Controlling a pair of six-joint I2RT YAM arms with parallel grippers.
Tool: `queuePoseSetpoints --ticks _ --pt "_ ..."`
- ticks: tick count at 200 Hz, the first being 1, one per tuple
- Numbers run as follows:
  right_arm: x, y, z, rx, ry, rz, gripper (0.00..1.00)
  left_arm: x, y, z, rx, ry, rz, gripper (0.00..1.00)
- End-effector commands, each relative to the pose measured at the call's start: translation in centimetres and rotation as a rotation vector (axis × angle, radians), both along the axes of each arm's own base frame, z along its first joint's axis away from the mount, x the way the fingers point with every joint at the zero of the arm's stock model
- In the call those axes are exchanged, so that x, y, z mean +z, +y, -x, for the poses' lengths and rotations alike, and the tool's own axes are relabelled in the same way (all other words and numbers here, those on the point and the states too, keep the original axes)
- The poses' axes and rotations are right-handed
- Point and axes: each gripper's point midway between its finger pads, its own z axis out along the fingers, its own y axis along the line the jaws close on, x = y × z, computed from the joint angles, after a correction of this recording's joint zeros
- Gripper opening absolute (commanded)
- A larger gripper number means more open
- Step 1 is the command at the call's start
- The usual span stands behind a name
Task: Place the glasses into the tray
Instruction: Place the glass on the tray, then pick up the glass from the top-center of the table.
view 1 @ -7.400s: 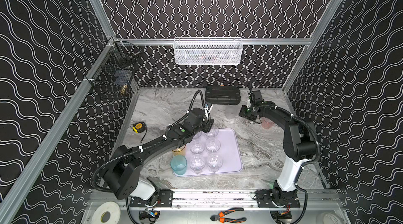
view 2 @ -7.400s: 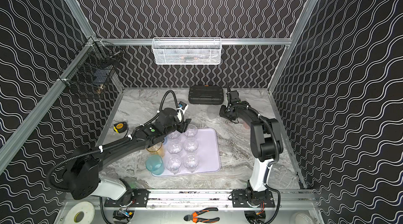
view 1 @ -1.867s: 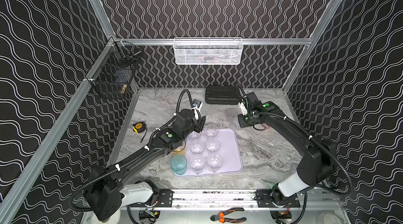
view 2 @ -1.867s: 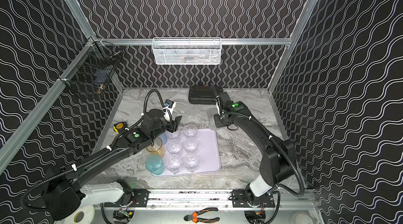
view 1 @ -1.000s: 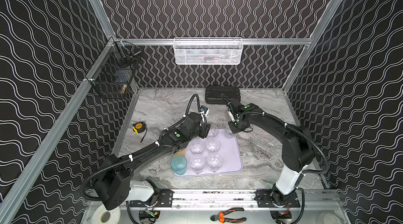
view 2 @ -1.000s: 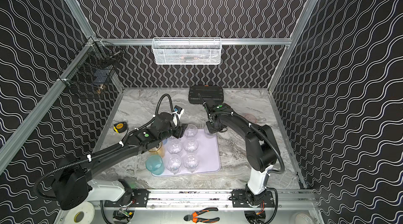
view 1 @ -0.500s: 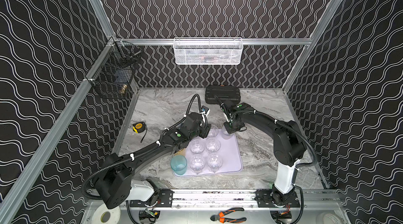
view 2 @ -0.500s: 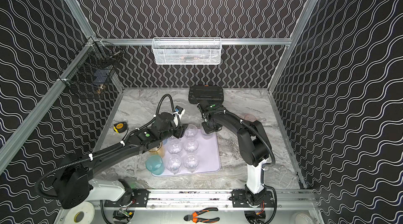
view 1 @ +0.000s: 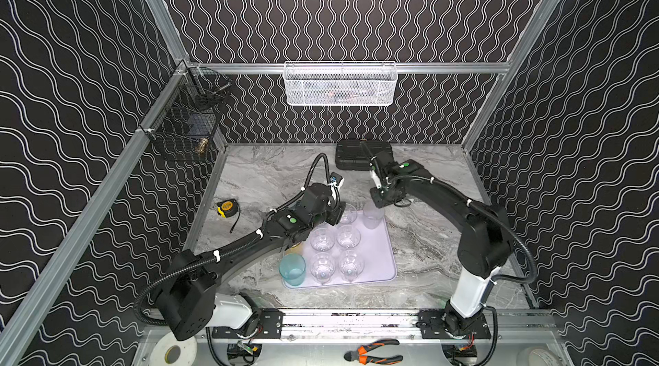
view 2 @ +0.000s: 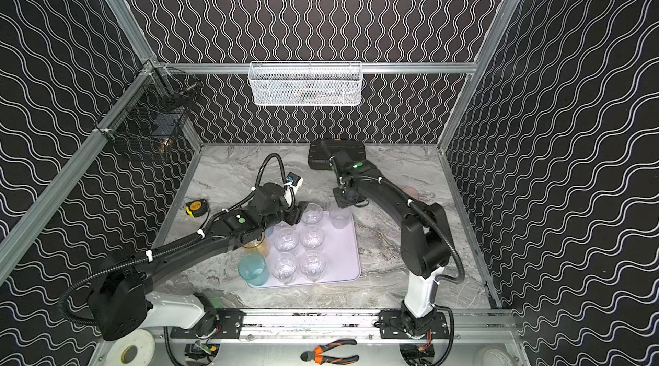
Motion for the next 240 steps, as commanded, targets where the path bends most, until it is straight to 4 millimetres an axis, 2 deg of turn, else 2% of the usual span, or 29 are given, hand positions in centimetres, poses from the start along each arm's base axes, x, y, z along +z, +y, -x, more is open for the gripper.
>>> queuePoseSetpoints --ticks 1,15,44,78,121,160,187,220,240 --pt "2.3 -0.6 -1.9 -0.085 -0.050 -0.161 0.42 1.2 -0.1 -0.4 0.003 -0.041 0.013 0.67" --pt "2.9 -2.0 -3.4 -0.168 -0.095 -0.214 0.43 1.3 -0.4 -0.4 -0.004 -0.039 0.022 0.67" --pt "2.1 -3.8 -5.8 -0.301 -0.150 -0.297 0.49 1.2 -2.2 0.1 -0.054 -0.065 -0.005 0.67" --pt "-0.1 -2.9 -7.7 -0.320 -0.120 -0.331 0.51 -0.3 -4.6 0.7 -0.120 -0.069 -0.095 0.67" --pt "-2.5 -2.5 -8.2 -0.318 -0.079 -0.326 0.48 -0.6 -5.8 1.1 -0.135 -0.064 -0.074 0.67" --pt "-4.8 -2.6 -8.1 -0.317 -0.047 -0.294 0.39 -0.8 -5.7 1.1 -0.127 -0.064 -0.081 0.67" --pt "-5.8 -2.7 -8.3 -0.318 -0.033 -0.276 0.30 -0.6 -5.5 1.0 -0.118 -0.070 -0.083 0.67" --pt "-5.2 -3.0 -8.4 -0.313 -0.048 -0.252 0.14 -0.8 -5.3 1.1 -0.112 -0.068 -0.087 0.67" --pt "-4.2 -3.3 -8.3 -0.313 -0.073 -0.237 0.09 -0.8 -5.3 1.0 -0.108 -0.067 -0.087 0.67"
